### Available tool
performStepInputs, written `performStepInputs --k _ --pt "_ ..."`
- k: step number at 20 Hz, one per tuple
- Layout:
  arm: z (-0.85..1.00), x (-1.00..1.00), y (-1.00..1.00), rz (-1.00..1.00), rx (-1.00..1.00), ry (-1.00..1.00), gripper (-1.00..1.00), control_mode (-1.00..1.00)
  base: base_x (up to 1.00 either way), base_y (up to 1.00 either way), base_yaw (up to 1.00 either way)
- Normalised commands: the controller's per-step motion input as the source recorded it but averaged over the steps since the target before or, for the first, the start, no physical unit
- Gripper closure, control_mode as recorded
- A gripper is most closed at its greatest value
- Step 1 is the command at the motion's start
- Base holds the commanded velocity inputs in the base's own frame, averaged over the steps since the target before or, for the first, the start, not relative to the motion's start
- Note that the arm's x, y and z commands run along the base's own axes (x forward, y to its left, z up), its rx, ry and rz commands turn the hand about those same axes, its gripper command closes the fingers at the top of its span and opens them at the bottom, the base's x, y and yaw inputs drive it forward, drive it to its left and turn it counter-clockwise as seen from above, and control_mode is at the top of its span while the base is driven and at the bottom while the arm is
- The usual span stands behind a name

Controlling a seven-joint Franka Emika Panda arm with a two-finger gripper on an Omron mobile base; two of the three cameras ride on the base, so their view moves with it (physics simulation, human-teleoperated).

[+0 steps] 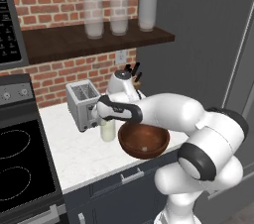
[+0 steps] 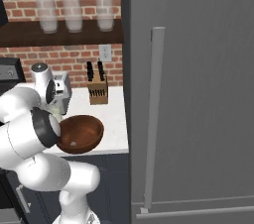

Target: Grab a lemon wedge from the fridge and one ice cube from the ice bowl, and put them in the glass of lemonade.

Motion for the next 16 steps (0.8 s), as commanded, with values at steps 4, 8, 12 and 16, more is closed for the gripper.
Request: performStepInputs --k 4,8,12,16 --pt "-0.17 0.0 0.04 0.0 0.0 0.0 1.0 -1.0 0.0 0.0 0.0" --pt "-0.06 0.0 0.01 0.0 0.0 0.0 -1.0 -1.0 0.0 0.0 0.0" --pt "0.0 0.0 0.0 0.0 0.0 0.0 -1.0 -1.0 0.0 0.0 0.0" --pt "0.0 0.0 0.0 0.0 0.0 0.0 -1.0 -1.0 0.0 0.0 0.0"
